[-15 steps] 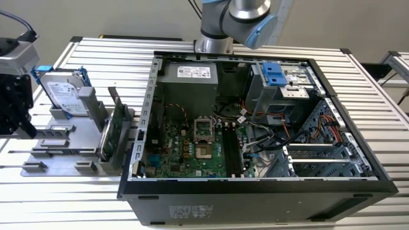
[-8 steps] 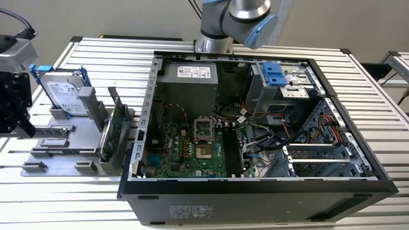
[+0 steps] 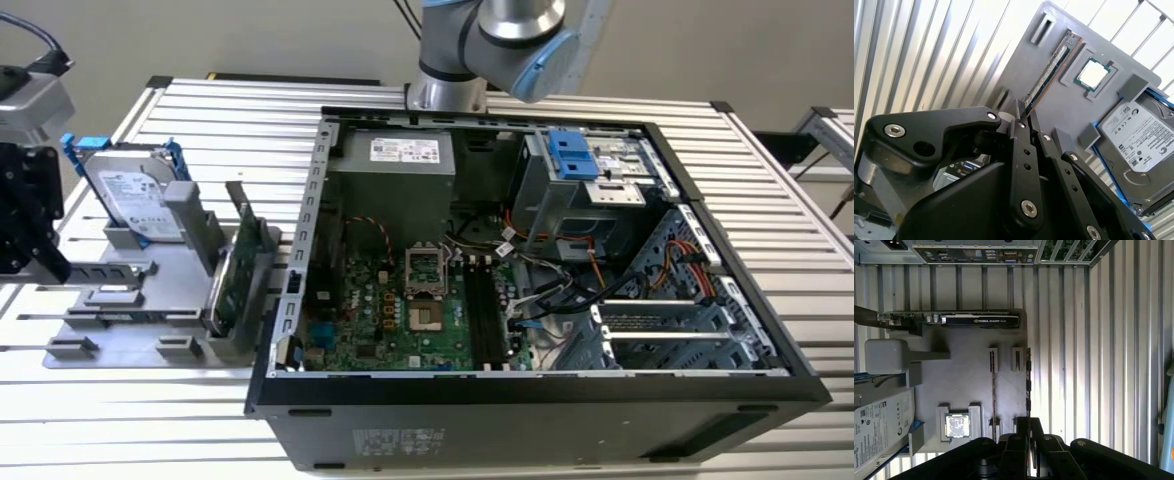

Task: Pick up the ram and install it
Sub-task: 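Pick up the ram and move it above insertion slot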

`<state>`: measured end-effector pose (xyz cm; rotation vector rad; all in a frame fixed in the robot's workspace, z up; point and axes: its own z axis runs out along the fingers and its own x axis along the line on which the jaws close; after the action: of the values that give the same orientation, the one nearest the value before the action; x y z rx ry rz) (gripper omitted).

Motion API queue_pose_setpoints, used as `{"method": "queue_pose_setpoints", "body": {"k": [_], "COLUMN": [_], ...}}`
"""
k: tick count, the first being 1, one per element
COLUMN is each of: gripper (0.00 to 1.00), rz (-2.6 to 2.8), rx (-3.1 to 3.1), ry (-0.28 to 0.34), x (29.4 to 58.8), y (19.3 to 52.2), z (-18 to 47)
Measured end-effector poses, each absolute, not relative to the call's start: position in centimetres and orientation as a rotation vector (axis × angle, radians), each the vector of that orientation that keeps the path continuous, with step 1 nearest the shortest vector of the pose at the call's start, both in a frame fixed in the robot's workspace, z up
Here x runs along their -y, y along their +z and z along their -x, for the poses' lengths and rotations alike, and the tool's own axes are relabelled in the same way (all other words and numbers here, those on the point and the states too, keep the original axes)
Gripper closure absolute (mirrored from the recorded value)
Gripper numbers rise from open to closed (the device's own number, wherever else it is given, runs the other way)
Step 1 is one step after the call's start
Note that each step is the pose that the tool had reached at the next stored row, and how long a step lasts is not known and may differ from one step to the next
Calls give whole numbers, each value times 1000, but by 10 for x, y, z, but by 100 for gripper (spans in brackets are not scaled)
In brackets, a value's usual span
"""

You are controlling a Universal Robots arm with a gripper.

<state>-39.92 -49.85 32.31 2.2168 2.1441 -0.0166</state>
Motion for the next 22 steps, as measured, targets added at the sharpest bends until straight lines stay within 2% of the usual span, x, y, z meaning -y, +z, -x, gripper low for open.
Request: {"method": "queue_pose_setpoints", "body": {"k": [22], "gripper": [100], "rz": [-2217], "rx": [-2144], "ry": [-17], "x": [498], "y": [337], "z": [399]}}
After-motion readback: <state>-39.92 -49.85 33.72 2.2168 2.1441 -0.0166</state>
